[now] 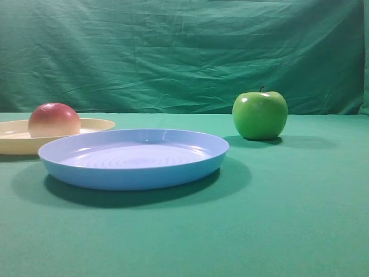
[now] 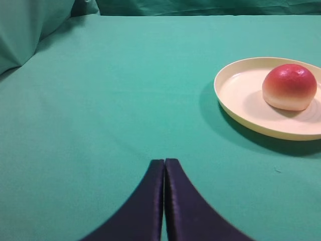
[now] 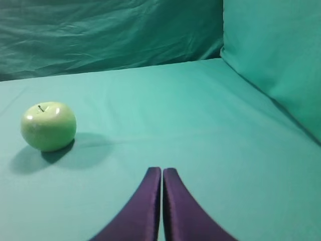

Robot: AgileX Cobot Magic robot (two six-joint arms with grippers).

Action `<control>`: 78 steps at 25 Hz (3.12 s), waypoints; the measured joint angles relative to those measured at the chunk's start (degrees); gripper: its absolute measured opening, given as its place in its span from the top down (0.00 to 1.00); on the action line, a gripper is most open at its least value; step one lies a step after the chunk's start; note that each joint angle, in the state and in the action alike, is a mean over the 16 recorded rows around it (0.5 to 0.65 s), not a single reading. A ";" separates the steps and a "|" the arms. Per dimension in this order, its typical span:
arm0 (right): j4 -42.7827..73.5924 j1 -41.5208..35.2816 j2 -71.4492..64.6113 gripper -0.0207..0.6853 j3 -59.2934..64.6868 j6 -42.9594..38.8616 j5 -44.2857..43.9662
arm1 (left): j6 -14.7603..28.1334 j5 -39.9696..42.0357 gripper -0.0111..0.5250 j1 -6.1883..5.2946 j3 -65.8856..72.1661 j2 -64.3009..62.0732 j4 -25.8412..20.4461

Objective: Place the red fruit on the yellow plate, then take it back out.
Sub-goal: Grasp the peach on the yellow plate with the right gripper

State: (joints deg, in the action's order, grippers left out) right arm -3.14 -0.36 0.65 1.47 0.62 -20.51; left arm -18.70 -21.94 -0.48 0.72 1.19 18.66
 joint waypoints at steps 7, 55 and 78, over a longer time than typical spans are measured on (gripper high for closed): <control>-0.06 0.00 0.00 0.97 0.00 0.28 -1.31 | 0.00 0.00 0.98 0.00 0.00 0.00 0.00; -15.60 2.24 -34.34 0.97 -43.02 18.35 -18.07 | 0.00 0.00 0.98 0.00 0.00 0.00 0.00; -32.46 20.68 -76.31 0.97 -64.19 34.09 -20.47 | 0.00 0.00 0.98 0.00 0.00 0.00 0.00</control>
State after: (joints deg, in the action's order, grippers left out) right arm -35.59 20.32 -75.66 -62.72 34.70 -40.99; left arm -18.70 -21.94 -0.48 0.72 1.19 18.66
